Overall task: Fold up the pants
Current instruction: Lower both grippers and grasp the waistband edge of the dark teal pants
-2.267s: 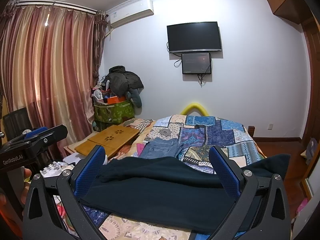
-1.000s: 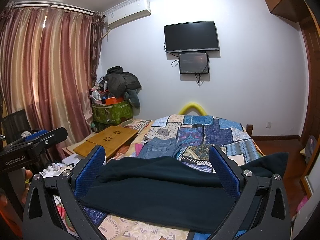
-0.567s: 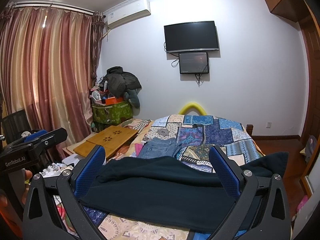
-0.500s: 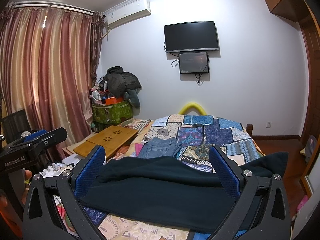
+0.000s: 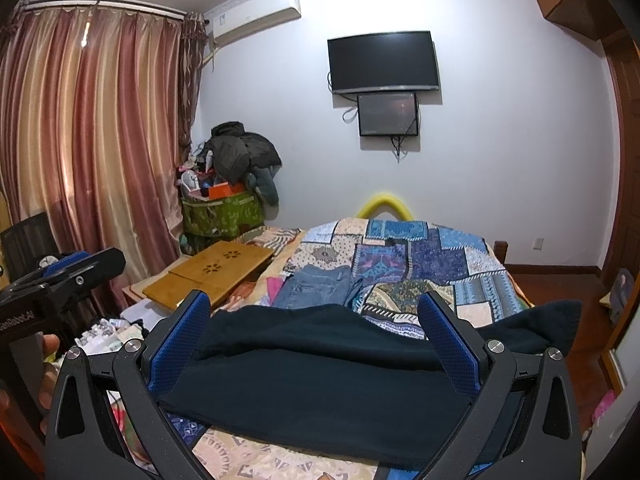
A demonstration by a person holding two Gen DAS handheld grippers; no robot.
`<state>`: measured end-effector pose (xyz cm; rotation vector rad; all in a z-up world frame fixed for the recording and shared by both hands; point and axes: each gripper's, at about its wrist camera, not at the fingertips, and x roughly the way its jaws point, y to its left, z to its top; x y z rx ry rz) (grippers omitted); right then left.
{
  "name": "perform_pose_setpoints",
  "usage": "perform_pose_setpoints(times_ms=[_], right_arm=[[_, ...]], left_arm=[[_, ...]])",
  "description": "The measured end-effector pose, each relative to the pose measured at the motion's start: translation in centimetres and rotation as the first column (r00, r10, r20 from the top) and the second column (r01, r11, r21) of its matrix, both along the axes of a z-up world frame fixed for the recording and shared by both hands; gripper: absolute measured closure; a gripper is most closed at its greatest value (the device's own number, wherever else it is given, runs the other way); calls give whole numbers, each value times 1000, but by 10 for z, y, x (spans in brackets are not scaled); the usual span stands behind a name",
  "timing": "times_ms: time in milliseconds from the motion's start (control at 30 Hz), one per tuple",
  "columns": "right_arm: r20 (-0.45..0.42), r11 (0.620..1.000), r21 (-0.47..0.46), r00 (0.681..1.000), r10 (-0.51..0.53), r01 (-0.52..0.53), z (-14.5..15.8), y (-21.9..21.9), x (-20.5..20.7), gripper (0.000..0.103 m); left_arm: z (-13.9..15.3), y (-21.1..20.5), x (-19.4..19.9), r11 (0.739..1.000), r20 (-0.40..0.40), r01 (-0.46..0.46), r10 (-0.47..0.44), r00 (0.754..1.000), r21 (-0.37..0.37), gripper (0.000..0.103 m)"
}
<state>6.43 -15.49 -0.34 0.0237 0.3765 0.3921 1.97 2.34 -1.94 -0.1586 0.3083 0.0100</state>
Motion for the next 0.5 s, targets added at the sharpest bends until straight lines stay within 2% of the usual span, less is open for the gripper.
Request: perform_pose_setpoints(times_ms=[200, 400, 500], right_arm=[[-67, 999, -50, 998, -9, 6, -21, 8, 38, 0], [-164, 994, -109, 986, -29, 11, -49, 16, 89, 0], [-218, 994, -112, 976, -25, 0, -61, 15, 113, 0]], left_arm=[[-11, 16, 41, 999, -53, -20, 22, 998, 38, 0], [-41, 47, 115, 1000, -180, -6, 10, 984, 24, 0], [-61, 70, 159, 1000, -257, -14, 17, 966, 12, 0]])
